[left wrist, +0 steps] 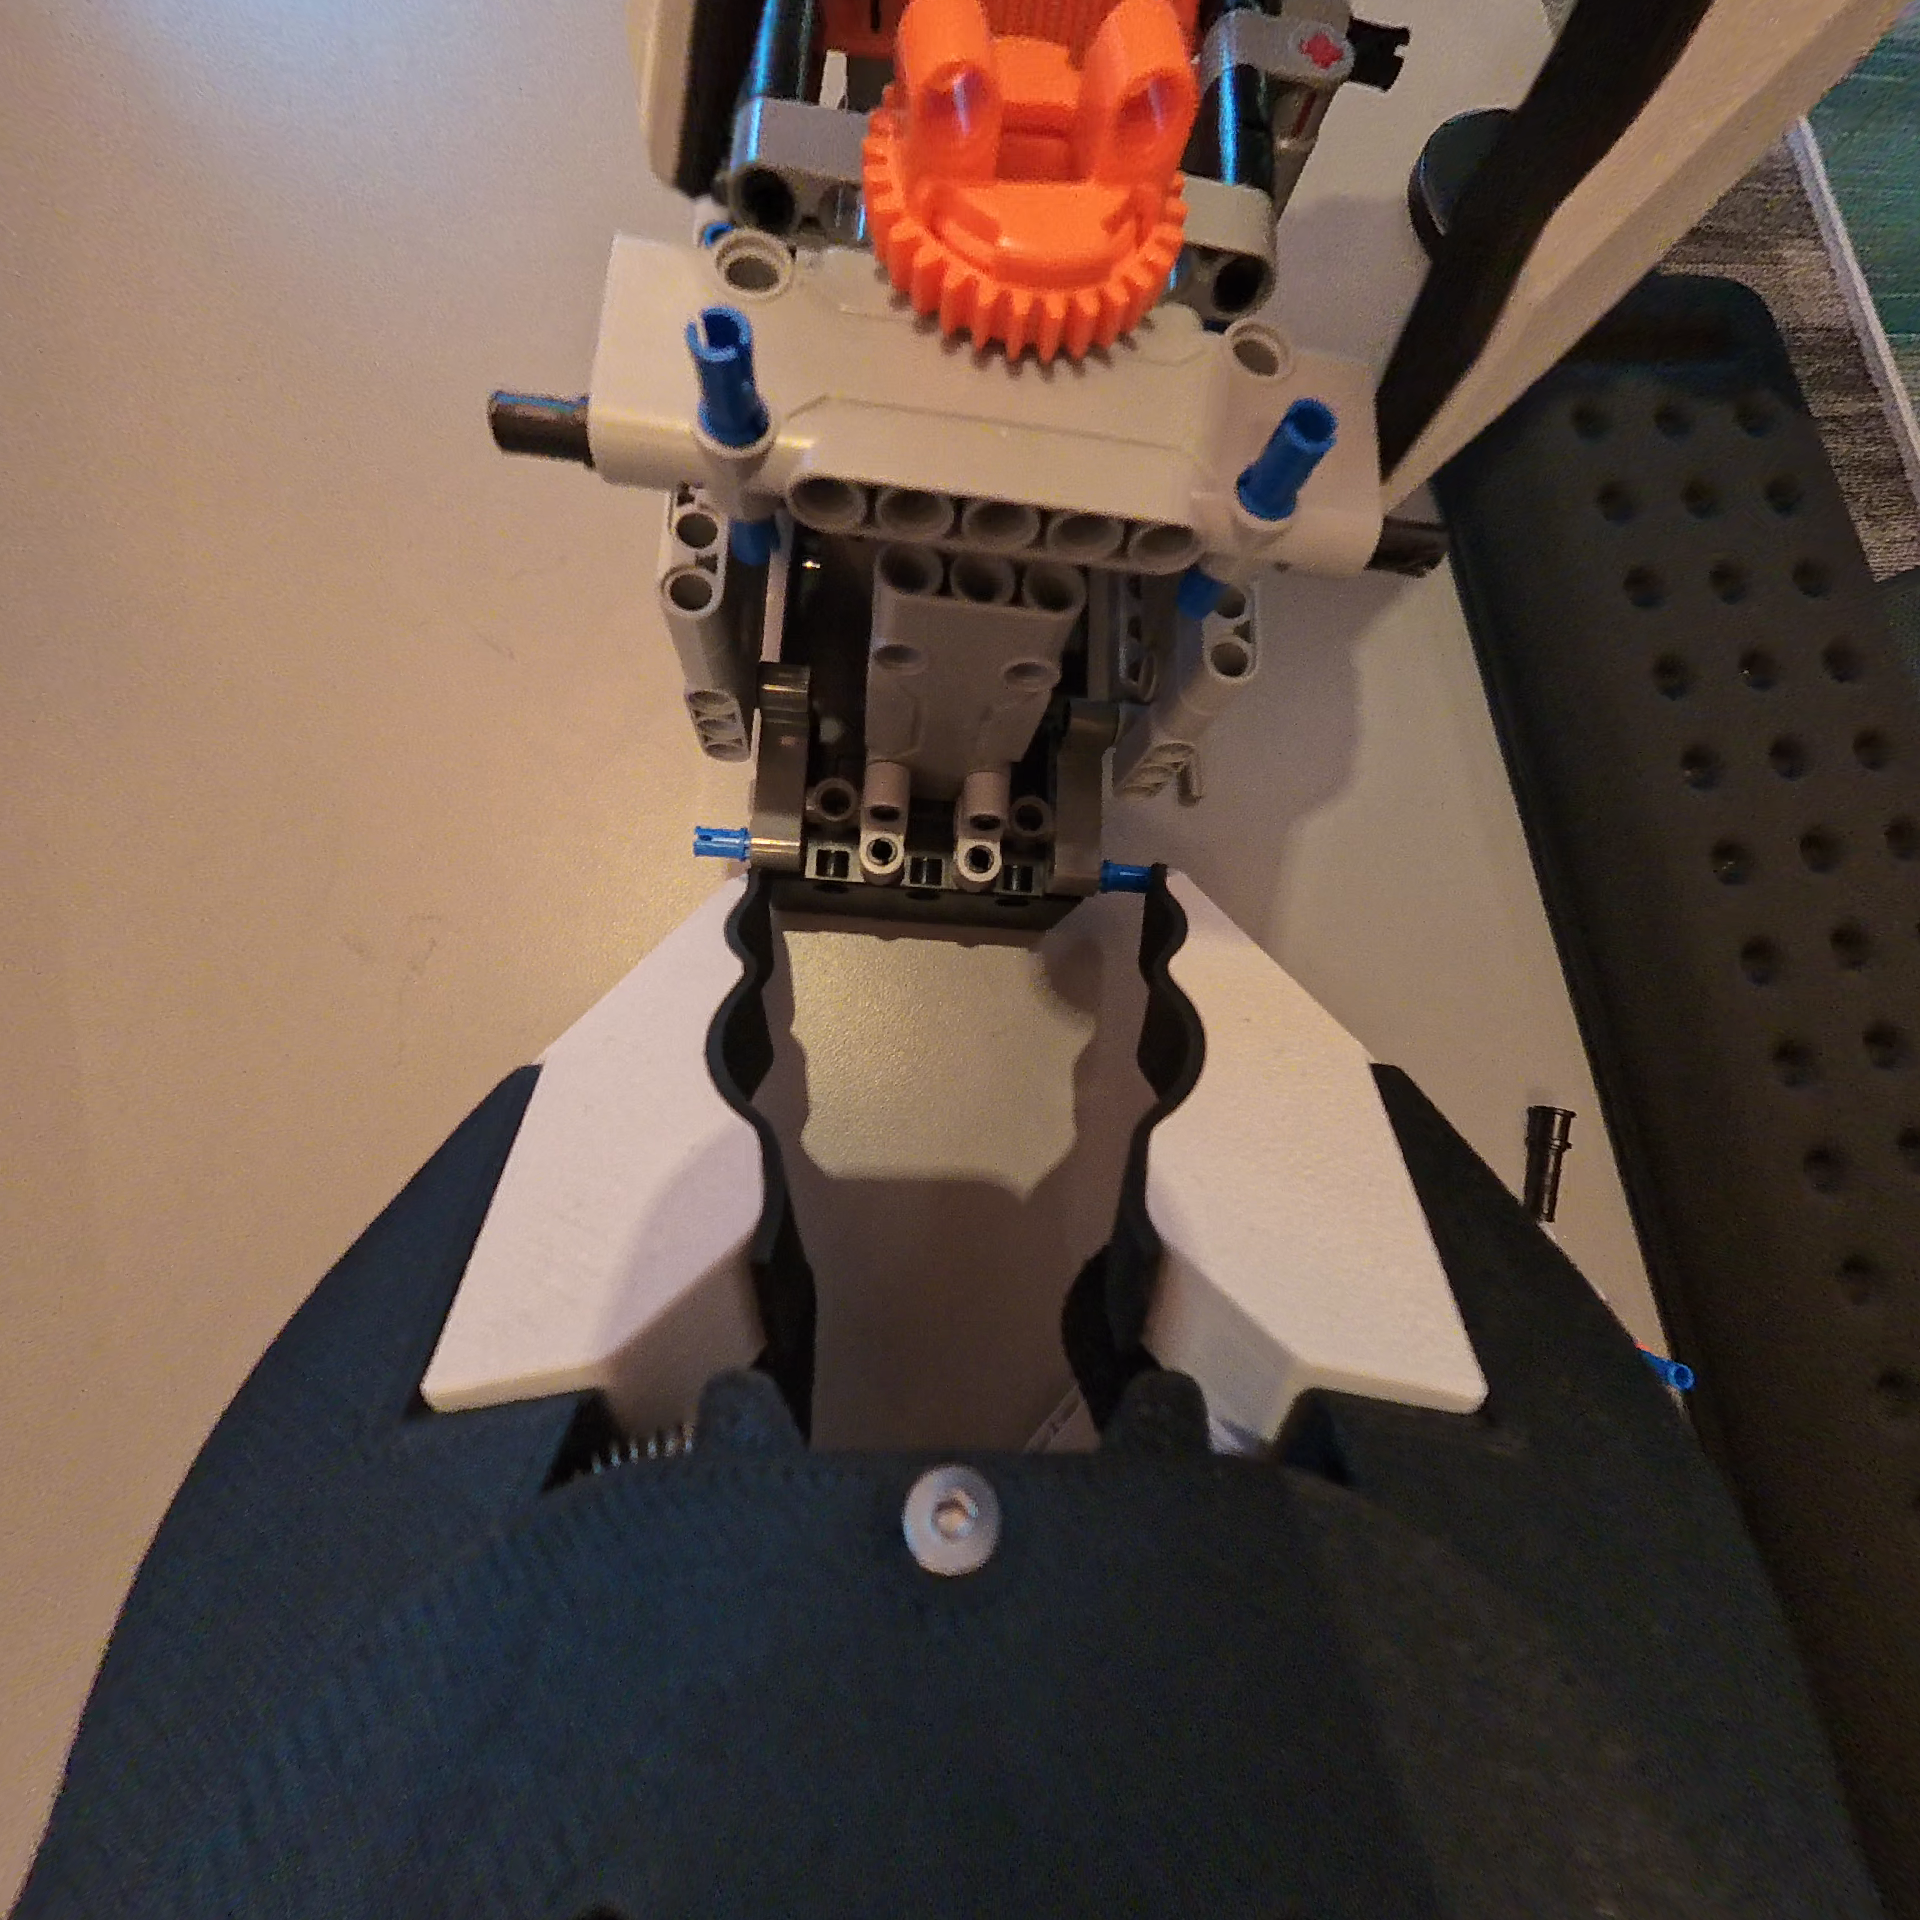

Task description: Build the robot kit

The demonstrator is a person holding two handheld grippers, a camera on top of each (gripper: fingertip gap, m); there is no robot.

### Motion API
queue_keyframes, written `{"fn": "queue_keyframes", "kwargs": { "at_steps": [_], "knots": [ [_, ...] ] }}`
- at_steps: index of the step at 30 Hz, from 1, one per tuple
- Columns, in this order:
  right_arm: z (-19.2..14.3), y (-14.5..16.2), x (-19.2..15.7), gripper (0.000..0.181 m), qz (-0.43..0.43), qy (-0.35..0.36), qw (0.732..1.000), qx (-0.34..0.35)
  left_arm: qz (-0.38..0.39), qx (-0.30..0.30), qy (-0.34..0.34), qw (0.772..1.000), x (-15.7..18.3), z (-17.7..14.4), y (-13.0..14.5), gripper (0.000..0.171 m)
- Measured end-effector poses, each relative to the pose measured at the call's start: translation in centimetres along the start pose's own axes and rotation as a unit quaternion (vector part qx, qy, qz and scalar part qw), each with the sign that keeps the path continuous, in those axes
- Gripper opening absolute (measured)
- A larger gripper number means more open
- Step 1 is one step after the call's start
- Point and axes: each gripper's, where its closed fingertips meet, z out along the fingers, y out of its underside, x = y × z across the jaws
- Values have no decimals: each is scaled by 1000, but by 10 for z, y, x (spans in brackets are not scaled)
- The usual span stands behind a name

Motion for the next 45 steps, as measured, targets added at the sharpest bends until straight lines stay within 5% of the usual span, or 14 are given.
{"fn": "queue_keyframes", "kwargs": {
  "at_steps": [16, 31, 45],
  "knots": [
    [-6, -2, 7, 72, 30, 51, 998, 30, -36, 4, -44, 998, -20, -6, 2, 69],
    [-2, -20, 5, 72, 65, 78, 985, 140, -51, -2, -48, 998, -26, -4, 8, 71],
    [-1, -17, 10, 73, 82, 97, 982, 144, -52, -29, -56, 997, -23, -5, 11, 64]
  ]
}}
